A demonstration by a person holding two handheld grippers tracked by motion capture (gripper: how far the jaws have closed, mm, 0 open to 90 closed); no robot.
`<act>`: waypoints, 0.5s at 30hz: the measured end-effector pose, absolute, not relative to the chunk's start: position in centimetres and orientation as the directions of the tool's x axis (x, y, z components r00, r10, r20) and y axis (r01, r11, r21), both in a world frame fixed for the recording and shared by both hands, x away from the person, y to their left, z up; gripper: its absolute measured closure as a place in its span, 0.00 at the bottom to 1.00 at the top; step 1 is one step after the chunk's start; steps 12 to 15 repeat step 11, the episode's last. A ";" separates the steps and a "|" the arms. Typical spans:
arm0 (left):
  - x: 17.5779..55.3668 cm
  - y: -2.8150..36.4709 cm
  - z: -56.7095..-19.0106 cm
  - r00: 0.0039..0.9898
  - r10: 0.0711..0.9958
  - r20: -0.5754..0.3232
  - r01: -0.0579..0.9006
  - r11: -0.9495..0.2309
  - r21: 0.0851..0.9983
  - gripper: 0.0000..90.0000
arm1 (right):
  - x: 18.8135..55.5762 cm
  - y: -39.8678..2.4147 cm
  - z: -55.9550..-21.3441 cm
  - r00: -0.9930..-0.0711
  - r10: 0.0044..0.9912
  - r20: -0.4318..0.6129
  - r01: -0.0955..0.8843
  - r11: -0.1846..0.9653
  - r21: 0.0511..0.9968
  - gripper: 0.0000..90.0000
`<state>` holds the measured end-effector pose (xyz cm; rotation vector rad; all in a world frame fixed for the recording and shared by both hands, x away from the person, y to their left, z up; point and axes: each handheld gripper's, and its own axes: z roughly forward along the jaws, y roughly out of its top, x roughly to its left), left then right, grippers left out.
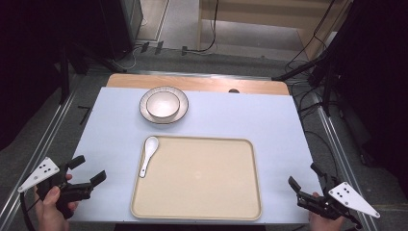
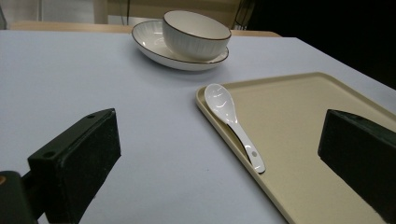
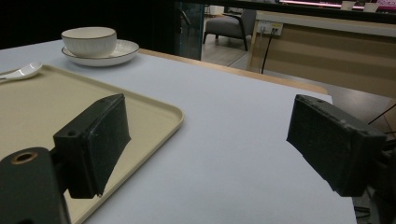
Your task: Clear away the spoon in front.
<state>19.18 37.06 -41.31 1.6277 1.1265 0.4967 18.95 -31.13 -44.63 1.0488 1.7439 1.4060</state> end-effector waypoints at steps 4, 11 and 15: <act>19.2 37.0 -41.4 0.476 0.853 -0.215 0.423 -0.008 0.906 0.00 | 19.0 -31.1 -44.6 -0.466 0.885 -0.008 0.182 0.105 0.978 0.15; 19.4 36.5 -41.4 0.483 0.847 -0.220 0.425 -0.007 0.905 0.00 | 18.9 -31.1 -44.6 -0.463 0.886 -0.004 0.184 0.101 0.978 0.15; 19.4 36.5 -41.4 0.483 0.847 -0.220 0.425 -0.007 0.905 0.00 | 18.9 -31.1 -44.6 -0.463 0.886 -0.004 0.184 0.101 0.978 0.15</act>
